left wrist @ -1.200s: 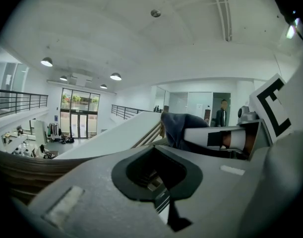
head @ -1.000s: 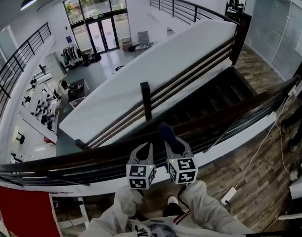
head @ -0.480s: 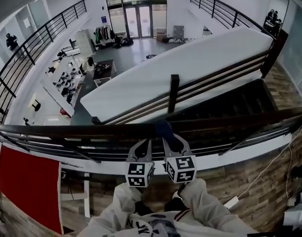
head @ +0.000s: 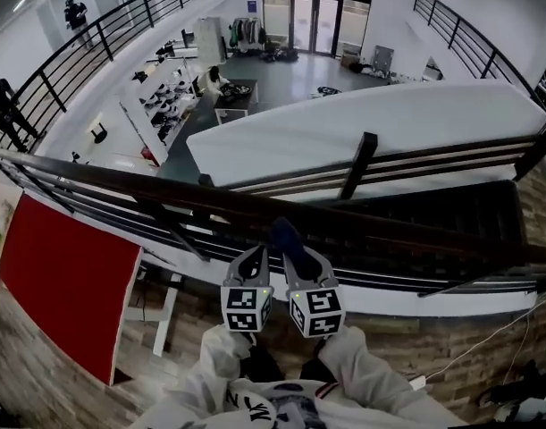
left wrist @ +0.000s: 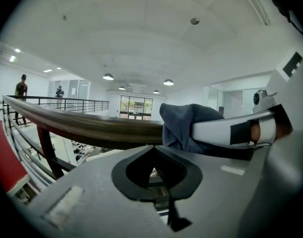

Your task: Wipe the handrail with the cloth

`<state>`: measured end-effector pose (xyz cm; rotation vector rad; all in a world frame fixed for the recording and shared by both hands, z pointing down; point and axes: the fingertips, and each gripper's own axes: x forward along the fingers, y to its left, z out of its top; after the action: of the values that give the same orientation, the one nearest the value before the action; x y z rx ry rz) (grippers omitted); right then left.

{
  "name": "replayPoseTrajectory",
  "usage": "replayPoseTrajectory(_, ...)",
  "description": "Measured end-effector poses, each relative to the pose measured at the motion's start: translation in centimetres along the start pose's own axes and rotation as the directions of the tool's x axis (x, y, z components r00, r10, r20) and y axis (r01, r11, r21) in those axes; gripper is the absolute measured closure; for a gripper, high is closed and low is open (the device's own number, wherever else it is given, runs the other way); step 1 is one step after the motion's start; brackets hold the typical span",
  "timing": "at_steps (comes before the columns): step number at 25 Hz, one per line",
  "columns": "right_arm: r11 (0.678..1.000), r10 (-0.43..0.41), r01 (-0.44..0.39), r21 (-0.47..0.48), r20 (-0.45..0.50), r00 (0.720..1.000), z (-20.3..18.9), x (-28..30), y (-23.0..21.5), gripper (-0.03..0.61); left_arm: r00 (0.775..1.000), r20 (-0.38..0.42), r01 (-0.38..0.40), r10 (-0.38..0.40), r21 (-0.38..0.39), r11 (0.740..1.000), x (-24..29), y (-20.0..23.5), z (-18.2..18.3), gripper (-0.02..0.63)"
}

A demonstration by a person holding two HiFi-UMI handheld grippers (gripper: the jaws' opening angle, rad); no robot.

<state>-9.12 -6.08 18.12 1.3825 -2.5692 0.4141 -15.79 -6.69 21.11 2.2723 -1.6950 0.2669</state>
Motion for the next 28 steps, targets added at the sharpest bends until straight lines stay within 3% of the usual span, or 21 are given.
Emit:
replayPoseTrajectory(6,0.995,0.103,-0.104,-0.003,-0.057,0.993,-2.4,6.1,8.3,0.506,0.992,-0.016,-0.125,0.125,-0.028,0.992,-3.0,10.6,-2.3,0.611)
replayPoseTrajectory(10,0.990,0.143,-0.143,0.009,-0.095,0.985,-4.8,10.0,13.4,0.506,0.986,-0.050,-0.161,0.158,-0.048,0.986,-5.4,16.4,-4.8,0.611)
replayPoseTrajectory(18,0.981,0.194,-0.192,0.028,-0.148,0.970,-7.3,18.3,19.1,0.506,0.969,-0.079,-0.240,0.234,-0.074,0.968,-5.8,26.2,-7.7,0.611)
replayPoseTrajectory(28,0.978,0.205,-0.195,0.069,-0.201,0.958,-10.7,26.7,22.8,0.506,0.959,-0.120,-0.268,0.256,-0.095,0.959,-4.5,33.6,-10.7,0.611)
